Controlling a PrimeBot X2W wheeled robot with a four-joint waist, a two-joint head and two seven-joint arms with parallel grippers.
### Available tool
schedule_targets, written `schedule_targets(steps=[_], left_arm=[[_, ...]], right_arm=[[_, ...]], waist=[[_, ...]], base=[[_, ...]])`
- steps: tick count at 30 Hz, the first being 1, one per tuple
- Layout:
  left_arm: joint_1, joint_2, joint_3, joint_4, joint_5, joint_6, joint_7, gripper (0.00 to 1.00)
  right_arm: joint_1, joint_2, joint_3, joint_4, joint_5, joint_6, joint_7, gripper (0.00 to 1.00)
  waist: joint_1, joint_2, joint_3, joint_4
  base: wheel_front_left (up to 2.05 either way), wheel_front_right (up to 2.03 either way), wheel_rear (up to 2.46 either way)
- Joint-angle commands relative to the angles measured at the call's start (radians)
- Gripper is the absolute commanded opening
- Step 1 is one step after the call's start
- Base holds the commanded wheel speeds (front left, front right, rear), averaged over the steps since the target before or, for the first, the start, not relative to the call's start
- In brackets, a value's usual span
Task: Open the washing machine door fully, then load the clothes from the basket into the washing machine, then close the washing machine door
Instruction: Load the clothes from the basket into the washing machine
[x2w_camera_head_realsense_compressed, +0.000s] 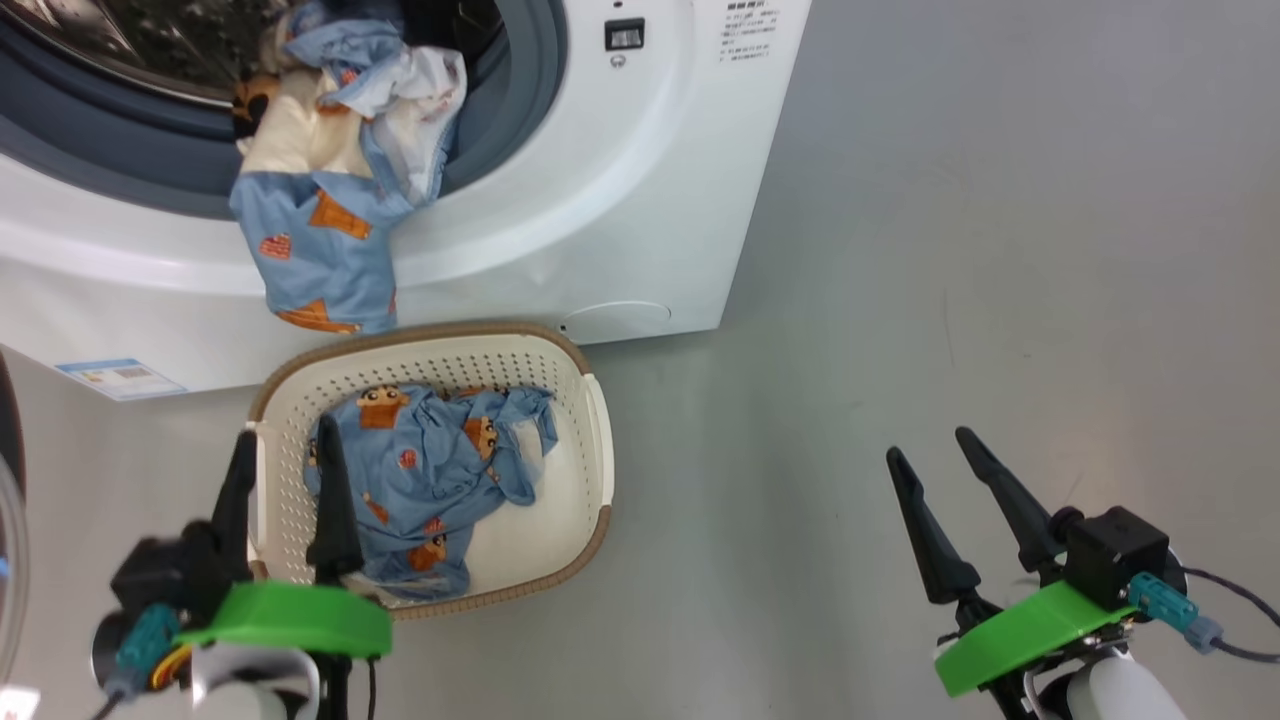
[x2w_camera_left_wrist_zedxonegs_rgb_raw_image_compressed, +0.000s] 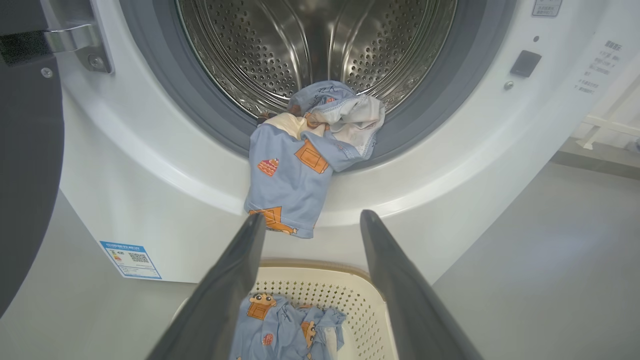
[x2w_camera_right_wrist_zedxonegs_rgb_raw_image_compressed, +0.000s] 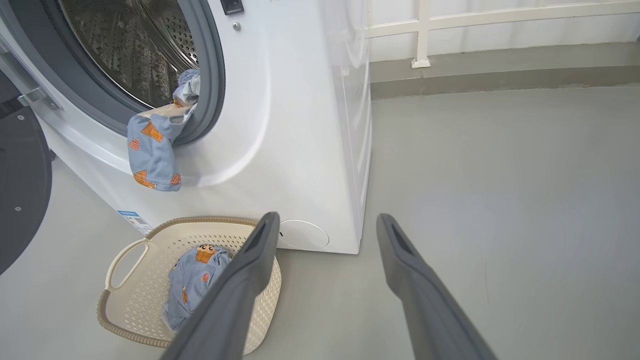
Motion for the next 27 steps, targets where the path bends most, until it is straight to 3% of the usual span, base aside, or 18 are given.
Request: schedule_targets(steps=[1, 14, 27], left_arm=[[0.018, 0.026, 0.031, -0.036, 0.001, 0.006, -0.005, 1.00], [0.185, 0.026, 0.064, -0.126, -0.046, 0.031, -0.005, 1.00], [0.175, 0.026, 0.061, -0.149, -0.052, 0.036, -0.005, 1.00]], right_arm=[[0.026, 0.000, 0.024, -0.018, -0.011, 0.002, -0.005, 1.00], [0.055, -0.010, 0.018, -0.023, -0.011, 0.002, -0.005, 1.00], [0.043, -0.005, 0.014, -0.021, -0.014, 0.002, -0.005, 1.00]], waist=[[0.0000, 0.0000, -0.012, 0.002], [0.0000, 0.0000, -0.036, 0.003], [0.0000, 0.0000, -0.009, -0.018]], base=[[0.00, 0.00, 0.00], [0.00, 0.00, 0.00], [0.00, 0.00, 0.00]])
